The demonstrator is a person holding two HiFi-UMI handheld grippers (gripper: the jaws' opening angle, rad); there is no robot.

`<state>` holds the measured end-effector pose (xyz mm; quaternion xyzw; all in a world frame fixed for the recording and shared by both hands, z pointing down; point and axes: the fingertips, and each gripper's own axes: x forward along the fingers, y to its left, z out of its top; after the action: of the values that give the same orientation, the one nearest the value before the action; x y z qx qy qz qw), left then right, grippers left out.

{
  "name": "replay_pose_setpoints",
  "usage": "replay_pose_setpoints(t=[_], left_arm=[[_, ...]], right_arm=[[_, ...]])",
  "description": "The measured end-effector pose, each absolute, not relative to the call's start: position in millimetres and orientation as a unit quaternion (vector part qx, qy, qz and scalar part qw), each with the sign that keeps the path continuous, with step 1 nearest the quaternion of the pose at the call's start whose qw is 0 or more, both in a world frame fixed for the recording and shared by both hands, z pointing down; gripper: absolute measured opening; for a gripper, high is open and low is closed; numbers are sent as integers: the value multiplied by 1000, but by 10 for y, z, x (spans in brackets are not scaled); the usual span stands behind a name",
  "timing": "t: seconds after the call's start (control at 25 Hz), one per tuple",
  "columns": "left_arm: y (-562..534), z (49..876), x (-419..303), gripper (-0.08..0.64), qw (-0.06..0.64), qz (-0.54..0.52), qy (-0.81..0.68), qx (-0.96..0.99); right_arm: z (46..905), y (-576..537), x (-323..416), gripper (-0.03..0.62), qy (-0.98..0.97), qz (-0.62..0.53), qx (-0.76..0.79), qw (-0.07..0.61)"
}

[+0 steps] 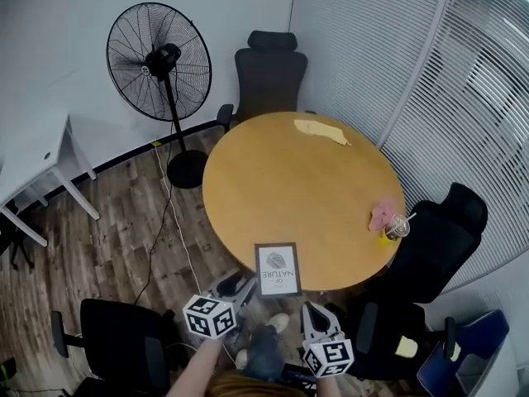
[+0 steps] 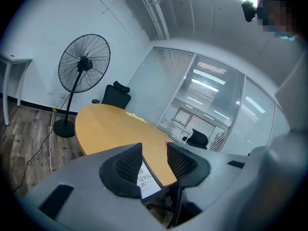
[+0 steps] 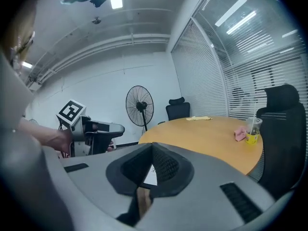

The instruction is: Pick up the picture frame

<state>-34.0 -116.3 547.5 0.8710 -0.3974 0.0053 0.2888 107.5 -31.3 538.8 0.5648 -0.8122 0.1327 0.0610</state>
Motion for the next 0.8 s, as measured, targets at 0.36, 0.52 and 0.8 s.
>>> replay_pose_setpoints(t=[0.36,0.52,0.8], left_arm=[[-1460,5622,-377,181,307,15,-411,858],[-1522,5759,-320,184,323,21,-408,854],[-1491,6359,-257,201,380,71,-398,832]], right_arm=[[5517,-606,1115,12,-810,151,562,72],[5630,-687,1177,12,-807,162,561,86],[5869,-774,1243,12,-805,178,555,110]])
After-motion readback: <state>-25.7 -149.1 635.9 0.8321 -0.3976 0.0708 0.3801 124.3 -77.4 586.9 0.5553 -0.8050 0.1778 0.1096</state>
